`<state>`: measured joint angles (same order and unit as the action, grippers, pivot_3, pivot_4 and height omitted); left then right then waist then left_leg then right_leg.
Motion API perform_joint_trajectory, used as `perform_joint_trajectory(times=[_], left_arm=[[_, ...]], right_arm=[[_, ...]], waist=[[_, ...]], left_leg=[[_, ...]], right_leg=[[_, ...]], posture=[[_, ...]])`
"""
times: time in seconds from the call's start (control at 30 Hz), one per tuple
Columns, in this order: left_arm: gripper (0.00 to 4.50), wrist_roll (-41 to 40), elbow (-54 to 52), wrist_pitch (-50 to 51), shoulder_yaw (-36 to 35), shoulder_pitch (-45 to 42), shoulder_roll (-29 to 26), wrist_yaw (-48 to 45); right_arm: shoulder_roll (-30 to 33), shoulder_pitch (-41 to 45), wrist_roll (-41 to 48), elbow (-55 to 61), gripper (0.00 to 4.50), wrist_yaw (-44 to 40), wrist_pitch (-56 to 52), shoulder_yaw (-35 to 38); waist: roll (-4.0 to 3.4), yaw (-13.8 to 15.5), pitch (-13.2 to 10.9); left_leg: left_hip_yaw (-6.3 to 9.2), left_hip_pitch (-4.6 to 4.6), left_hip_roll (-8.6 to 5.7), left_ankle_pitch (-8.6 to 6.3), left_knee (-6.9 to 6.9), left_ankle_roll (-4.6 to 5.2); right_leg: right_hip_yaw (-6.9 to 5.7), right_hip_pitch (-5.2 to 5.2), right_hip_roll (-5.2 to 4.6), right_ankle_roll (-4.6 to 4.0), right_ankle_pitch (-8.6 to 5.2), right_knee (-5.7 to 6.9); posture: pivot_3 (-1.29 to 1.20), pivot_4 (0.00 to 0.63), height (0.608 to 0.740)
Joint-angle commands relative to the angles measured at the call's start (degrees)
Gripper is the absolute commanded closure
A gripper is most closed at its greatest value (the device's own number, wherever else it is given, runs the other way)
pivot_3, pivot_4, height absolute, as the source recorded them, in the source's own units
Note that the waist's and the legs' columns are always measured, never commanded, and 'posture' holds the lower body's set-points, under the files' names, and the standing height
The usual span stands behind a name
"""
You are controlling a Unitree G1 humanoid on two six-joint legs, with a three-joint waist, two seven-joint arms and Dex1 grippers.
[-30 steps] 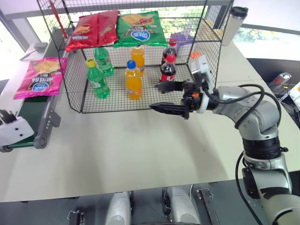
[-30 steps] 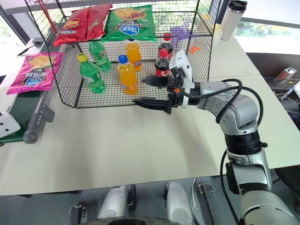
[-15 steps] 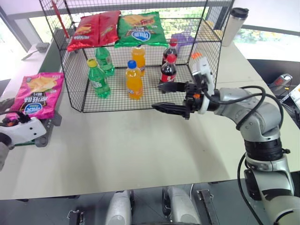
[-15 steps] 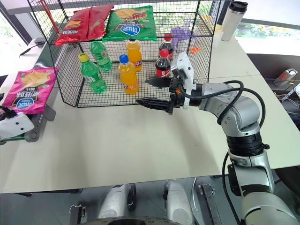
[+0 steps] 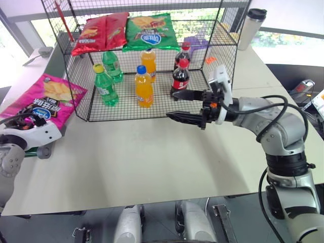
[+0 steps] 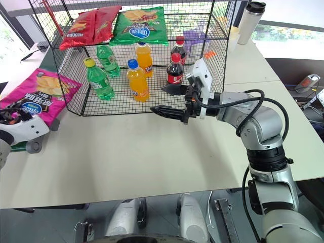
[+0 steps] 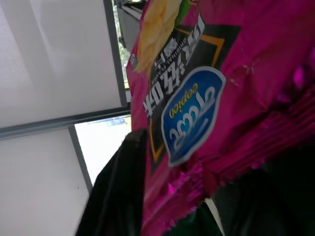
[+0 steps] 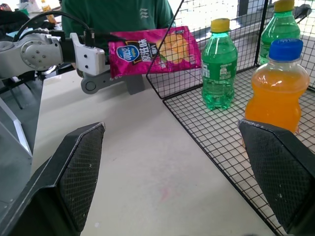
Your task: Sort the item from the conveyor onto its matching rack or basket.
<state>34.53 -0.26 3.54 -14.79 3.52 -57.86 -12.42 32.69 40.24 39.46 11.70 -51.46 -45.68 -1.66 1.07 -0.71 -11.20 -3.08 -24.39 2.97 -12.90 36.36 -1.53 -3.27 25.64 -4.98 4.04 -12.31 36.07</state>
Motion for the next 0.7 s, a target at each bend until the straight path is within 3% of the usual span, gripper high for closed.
perform_joint_trajectory(times=[0.03, 0.3, 0.37, 0.43, 0.5, 0.63, 0.7], left_arm=[[4.42, -0.1, -1.0, 1.5, -1.2, -0.4, -0.6, -1.3], [4.47, -0.4, -1.7, 2.9, -1.5, -1.1, -0.5, -2.2], [4.47, -6.0, -4.3, 6.2, -5.8, -1.7, 3.0, -3.7], [4.47, -16.2, -9.6, 13.6, -14.6, -4.3, 7.0, -8.6], [4.47, -24.3, -14.3, 20.9, -22.6, -6.7, 7.6, -14.7], [4.47, -35.0, -20.4, 32.9, -34.7, -7.0, 2.8, -27.7], [4.47, -40.9, -21.9, 40.4, -43.6, -6.1, -2.4, -37.3]], right_arm=[[0.2, 0.1, -0.2, 2.1, 0.0, 0.1, 1.5, 1.3], [-0.2, -0.4, -0.9, 1.8, 0.0, 0.7, 2.7, 1.1], [-0.2, -0.8, -1.1, 2.0, 0.0, 1.0, 3.0, 1.3], [0.1, -0.9, -1.6, 1.7, 0.0, 1.1, 3.4, 1.3], [0.3, -0.8, -1.7, 0.9, 0.0, 1.0, 3.8, 1.7], [0.1, 0.1, -2.4, -2.1, 0.0, 0.3, 5.1, 2.3], [-0.7, 1.3, -3.1, -4.9, 0.0, -0.4, 6.7, 2.1]], waist=[[0.0, 0.0, 0.0], [-0.01, 0.1, 0.0], [-0.01, 0.1, 0.0], [0.02, 0.0, 0.0], [0.22, 0.0, 0.0], [0.33, -0.2, 0.0], [0.33, -0.2, 0.0]], left_leg=[[0.0, 0.0, 0.0, 0.0, 0.0, 0.0], [0.01, 0.03, 0.0, 0.01, 0.03, 0.0], [0.01, 0.03, 0.0, 0.01, 0.05, 0.0], [0.03, 0.0, 0.0, 0.01, 0.09, 0.0], [0.07, -0.04, 0.01, 0.01, 0.16, 0.0], [0.17, -0.08, 0.14, 0.0, 0.38, 0.0], [0.16, -0.04, 0.13, 0.0, 0.4, 0.0]], right_leg=[[0.0, 0.0, 0.0, 0.0, 0.0, 0.0], [0.0, -0.01, 0.0, 0.0, 0.0, 0.06], [0.0, -0.02, 0.0, 0.0, 0.0, 0.05], [0.0, -0.02, 0.01, 0.0, 0.0, 0.06], [0.0, -0.02, 0.02, 0.01, 0.0, 0.08], [-0.01, -0.11, 0.22, 0.02, 0.01, 0.09], [-0.01, -0.14, 0.22, 0.01, 0.01, 0.08]], posture=[[0.0, 0.15, 0.74], [0.0, 0.15, 0.74], [0.0, 0.15, 0.74], [0.0, 0.15, 0.74], [0.0, 0.15, 0.74], [0.0, 0.15, 0.74], [0.0, 0.15, 0.74]])
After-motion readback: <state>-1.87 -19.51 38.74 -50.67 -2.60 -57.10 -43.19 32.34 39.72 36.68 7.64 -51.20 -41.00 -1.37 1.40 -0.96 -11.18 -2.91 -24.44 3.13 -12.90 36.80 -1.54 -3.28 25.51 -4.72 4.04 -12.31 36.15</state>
